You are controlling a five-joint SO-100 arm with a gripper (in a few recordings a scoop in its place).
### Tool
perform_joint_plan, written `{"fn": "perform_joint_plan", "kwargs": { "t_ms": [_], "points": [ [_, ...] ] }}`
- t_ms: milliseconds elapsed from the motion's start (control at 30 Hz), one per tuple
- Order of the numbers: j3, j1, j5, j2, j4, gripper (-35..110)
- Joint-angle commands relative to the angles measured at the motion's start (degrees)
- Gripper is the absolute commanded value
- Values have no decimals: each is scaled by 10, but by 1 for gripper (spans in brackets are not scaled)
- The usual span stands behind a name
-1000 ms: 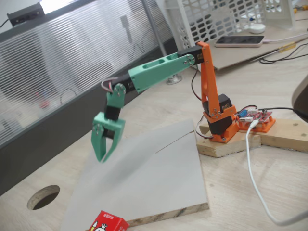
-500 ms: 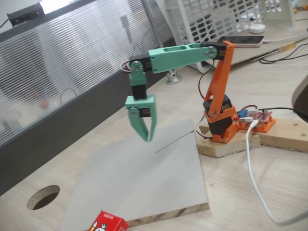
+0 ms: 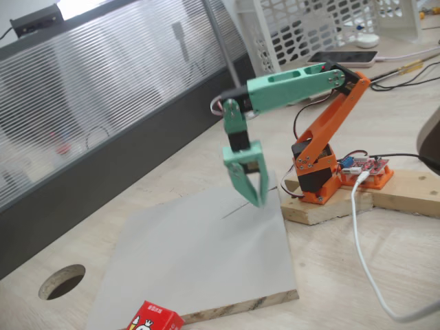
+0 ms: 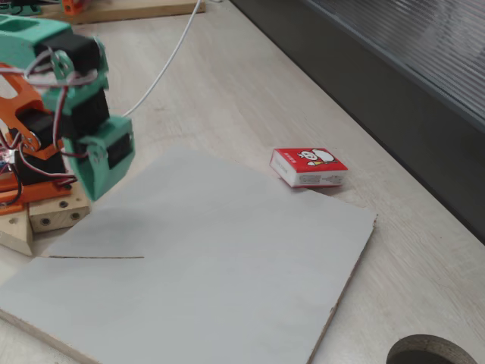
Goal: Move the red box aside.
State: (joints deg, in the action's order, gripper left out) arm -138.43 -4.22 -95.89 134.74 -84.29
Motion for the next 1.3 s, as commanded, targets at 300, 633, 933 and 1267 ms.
{"fn": "perform_joint_plan", "kwargs": {
  "t_ms": [300,633,933,1267],
  "points": [
    [-41,-2,-1,33,102,4],
    [-134,-2,-6,40,107,4],
    [-127,-3,-6,42,108,4],
    [-10,-3,0,42,108,4]
  ]
}}
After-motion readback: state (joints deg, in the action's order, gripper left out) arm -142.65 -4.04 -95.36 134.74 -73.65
